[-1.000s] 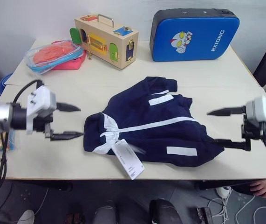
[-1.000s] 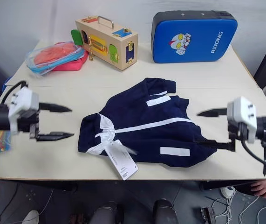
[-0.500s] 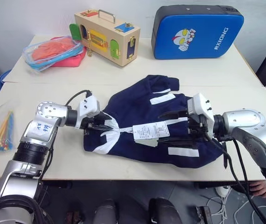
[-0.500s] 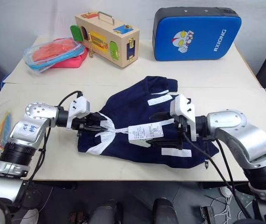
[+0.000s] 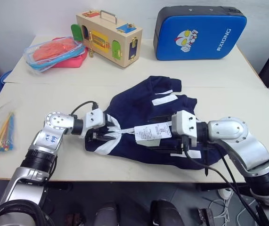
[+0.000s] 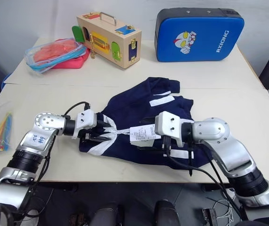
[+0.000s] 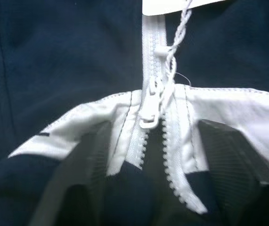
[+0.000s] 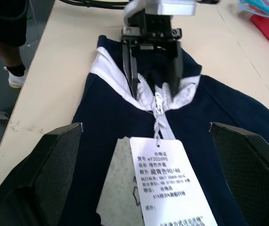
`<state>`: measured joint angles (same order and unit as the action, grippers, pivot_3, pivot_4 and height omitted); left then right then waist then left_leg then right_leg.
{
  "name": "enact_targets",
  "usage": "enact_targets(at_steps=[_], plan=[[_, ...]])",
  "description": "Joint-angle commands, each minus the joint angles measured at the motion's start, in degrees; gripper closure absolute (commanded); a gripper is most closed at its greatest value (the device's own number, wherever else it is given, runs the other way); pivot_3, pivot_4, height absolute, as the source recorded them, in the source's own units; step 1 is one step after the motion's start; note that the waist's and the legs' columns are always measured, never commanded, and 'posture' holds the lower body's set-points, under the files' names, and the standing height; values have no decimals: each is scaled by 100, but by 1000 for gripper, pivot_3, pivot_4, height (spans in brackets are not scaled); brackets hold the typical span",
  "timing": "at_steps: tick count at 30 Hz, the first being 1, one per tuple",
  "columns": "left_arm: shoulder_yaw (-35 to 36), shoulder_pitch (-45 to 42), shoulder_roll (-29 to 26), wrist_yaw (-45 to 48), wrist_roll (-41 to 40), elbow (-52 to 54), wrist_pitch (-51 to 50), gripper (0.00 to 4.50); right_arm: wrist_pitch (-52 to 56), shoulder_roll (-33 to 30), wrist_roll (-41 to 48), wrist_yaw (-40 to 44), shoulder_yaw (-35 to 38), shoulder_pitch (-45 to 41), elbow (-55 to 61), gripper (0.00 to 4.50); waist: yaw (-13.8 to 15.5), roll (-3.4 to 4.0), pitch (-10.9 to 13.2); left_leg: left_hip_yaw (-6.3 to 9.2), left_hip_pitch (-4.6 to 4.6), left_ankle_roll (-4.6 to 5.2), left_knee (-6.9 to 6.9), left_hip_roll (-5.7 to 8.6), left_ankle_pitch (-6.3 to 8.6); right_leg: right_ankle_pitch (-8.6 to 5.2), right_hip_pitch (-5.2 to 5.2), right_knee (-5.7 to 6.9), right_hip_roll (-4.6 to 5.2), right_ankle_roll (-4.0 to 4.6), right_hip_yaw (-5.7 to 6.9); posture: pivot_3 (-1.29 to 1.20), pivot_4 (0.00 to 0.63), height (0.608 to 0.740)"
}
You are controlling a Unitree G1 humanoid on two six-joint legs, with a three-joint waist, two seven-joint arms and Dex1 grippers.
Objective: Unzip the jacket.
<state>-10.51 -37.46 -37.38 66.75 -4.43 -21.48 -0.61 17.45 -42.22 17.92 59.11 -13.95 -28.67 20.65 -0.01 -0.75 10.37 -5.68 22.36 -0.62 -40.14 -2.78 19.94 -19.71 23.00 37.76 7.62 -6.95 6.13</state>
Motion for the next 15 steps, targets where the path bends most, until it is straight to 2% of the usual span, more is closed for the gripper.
enact_targets(at_steps=[1,6,15], plan=[[-74,-16,37,11,146,-219,186,883,-626,137,-678,-141,-215,-109,-127,0,-7,0,0,0,-4,0,1,0,0,0,-5,0,0,0,0,0,150,740],[-113,12,130,-44,236,-389,253,883,-1923,380,-2079,-730,-621,-260,-755,0,-9,0,-1,1,-19,0,3,0,0,0,-20,-1,1,0,1,0,150,740],[-113,55,144,-41,248,-297,214,883,-1756,952,-2460,-1097,-712,63,-598,0,-7,0,-2,18,-27,0,1,0,0,0,-41,-5,2,0,16,0,150,740]])
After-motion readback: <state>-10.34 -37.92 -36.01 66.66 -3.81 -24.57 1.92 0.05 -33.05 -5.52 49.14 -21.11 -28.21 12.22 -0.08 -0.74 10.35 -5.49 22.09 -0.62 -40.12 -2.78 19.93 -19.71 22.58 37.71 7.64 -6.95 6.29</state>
